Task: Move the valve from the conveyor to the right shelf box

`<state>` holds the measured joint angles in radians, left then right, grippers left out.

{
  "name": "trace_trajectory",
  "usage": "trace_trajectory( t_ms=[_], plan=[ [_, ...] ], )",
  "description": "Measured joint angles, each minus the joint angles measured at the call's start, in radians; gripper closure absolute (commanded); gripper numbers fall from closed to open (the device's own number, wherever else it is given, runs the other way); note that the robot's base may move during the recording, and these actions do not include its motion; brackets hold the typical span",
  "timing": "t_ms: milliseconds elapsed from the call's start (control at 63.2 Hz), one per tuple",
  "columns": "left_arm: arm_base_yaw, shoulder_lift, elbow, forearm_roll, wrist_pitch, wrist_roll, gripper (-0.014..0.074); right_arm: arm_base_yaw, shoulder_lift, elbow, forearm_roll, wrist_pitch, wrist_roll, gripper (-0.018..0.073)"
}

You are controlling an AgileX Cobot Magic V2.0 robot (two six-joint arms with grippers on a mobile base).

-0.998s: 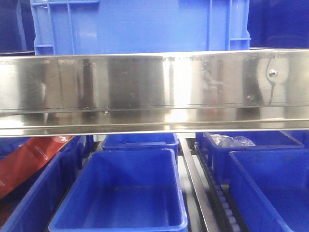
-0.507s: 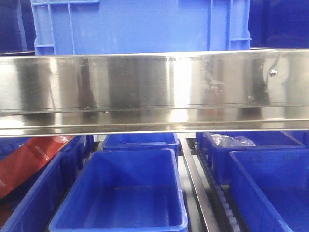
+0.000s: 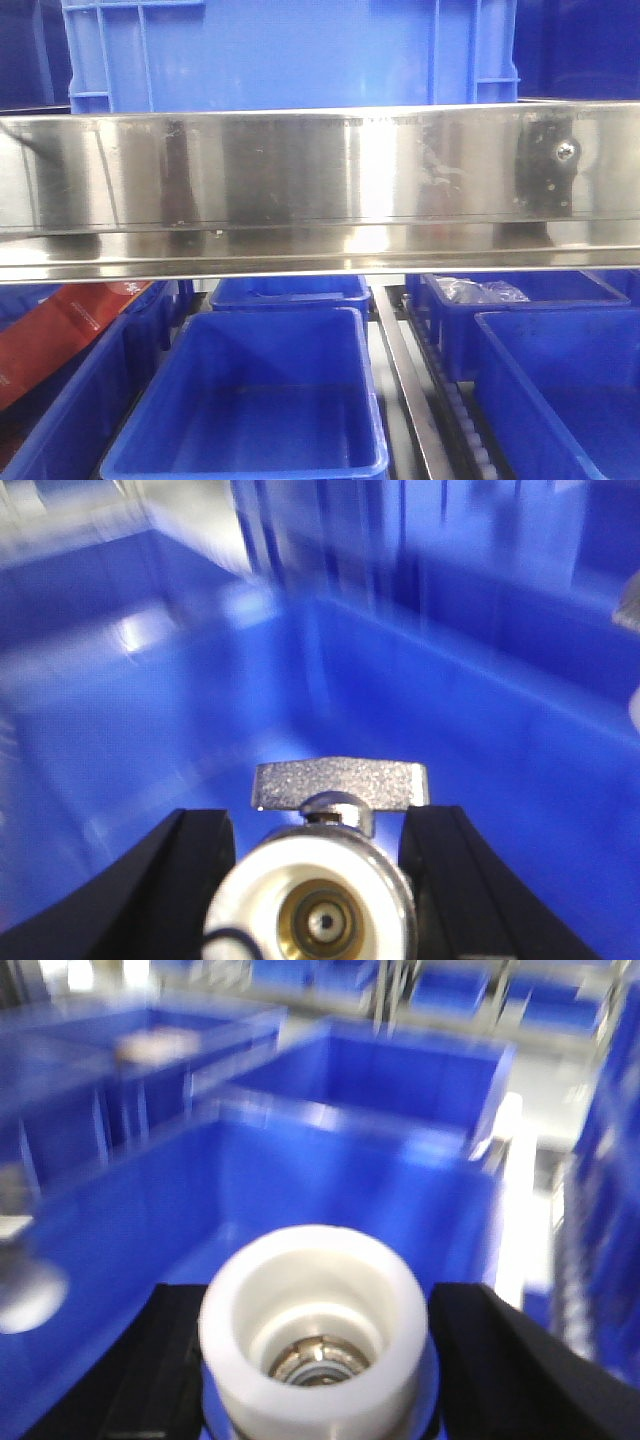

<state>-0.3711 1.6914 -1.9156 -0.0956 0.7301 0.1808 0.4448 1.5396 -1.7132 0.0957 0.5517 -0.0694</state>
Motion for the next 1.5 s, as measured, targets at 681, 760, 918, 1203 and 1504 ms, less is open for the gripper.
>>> trace_trajectory(
  t_ms=[681,760,918,1203,1504],
  plan=[
    [0.0,0.129,-0.008,0.008,-0.034,0.0,0.0034,0.017,0.161,-0.011,0.013,-0.018,0.0,-0.001],
    [0.0,0.125,-0.01,0.008,-0.033,0.0,0.0039,0.017,0.154,-0.012,0.013,-0.021,-0.002,0.0006],
    [0.0,0.093,-0.01,0.008,-0.025,0.0,0.0109,0.017,0.107,-0.012,0.013,-0.014,-0.002,0.0128],
    [0.0,-0.054,-0.014,0.026,0.115,0.0,0.0666,0.017,-0.079,-0.012,0.013,0.079,-0.002,0.0726],
    [0.0,-0.247,0.069,0.045,0.248,-0.013,0.0708,0.017,-0.296,0.145,0.004,0.085,-0.002,0.0718]
  ],
)
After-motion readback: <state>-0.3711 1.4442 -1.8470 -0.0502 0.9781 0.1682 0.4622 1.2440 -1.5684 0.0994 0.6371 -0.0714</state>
